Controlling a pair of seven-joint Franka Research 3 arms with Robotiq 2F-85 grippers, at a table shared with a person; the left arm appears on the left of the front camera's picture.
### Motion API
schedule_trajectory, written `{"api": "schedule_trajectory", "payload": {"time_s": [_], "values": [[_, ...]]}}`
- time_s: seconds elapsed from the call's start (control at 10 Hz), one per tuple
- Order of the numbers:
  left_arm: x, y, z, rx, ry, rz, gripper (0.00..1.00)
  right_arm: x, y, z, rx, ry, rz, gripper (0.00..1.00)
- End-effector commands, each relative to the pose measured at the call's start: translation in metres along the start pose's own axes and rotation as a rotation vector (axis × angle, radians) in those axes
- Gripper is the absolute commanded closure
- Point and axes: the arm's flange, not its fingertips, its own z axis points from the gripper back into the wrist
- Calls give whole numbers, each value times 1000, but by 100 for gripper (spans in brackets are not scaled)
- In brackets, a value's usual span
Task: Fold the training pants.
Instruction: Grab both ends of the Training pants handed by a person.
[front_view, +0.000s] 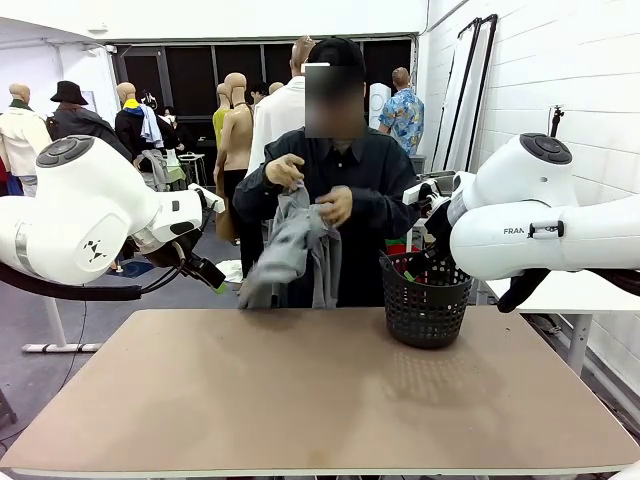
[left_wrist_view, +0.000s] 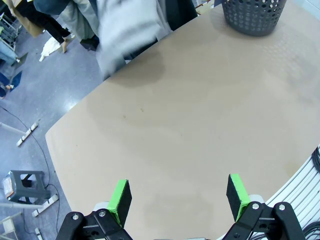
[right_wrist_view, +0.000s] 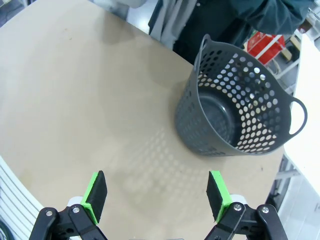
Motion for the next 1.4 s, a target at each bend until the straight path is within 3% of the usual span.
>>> {"api": "schedule_trajectory", "payload": {"time_s": [0.0,1.3], "values": [[-1,0,-1,-3,4,-8,0,0,0,0,0,0,1,0],[-1,0,-1,-3,4,-8,0,0,0,0,0,0,1,0]]}}
